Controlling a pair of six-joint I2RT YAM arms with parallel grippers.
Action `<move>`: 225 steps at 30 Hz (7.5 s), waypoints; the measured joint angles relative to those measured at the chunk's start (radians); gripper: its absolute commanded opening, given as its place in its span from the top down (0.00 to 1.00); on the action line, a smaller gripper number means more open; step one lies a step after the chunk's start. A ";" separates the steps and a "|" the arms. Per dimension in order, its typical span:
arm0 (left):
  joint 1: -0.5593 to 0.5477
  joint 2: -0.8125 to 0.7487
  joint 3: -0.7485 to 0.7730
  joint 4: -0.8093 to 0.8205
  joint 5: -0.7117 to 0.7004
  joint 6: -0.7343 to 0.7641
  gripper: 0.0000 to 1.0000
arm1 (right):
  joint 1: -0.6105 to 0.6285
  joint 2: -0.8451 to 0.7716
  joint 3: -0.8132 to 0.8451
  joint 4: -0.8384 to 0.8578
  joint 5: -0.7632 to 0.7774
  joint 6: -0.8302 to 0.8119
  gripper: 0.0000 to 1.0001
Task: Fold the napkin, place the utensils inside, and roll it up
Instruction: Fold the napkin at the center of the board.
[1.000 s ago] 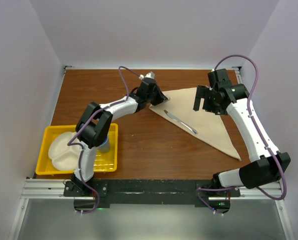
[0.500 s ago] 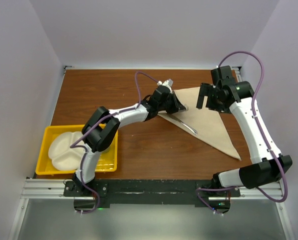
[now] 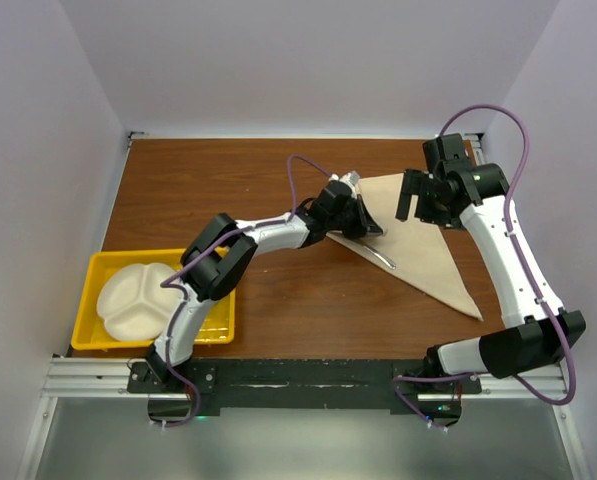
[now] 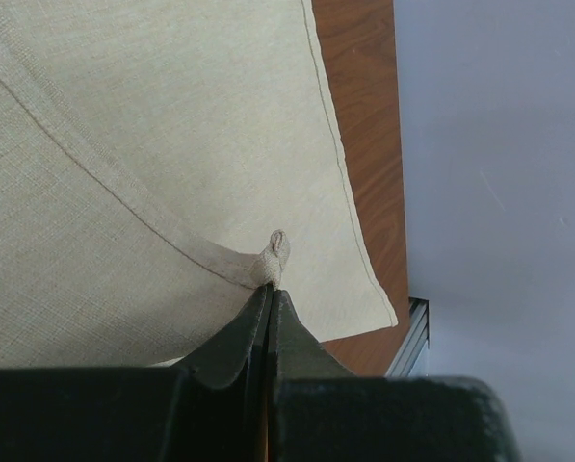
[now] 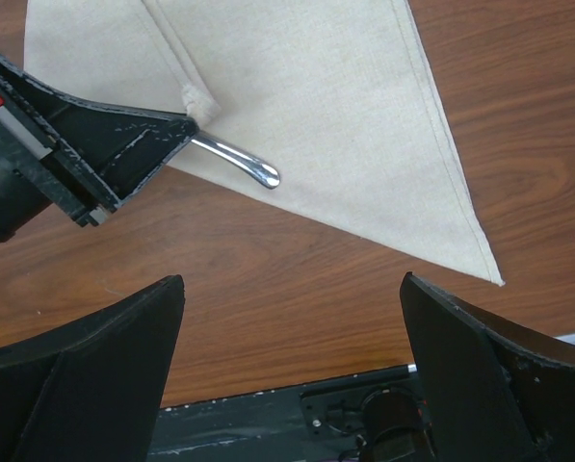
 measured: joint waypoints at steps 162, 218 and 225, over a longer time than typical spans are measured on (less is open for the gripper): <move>0.026 -1.020 -0.005 -1.182 -0.464 0.656 0.52 | -0.928 -0.136 -0.966 0.582 -0.145 0.250 0.96; 0.143 -1.090 -0.154 -1.114 -0.306 0.604 0.56 | 0.266 0.557 0.024 0.552 -0.043 -0.163 0.94; 0.150 -1.090 -0.154 -1.120 -0.314 0.604 0.56 | 0.267 0.617 0.049 0.550 -0.063 -0.172 0.89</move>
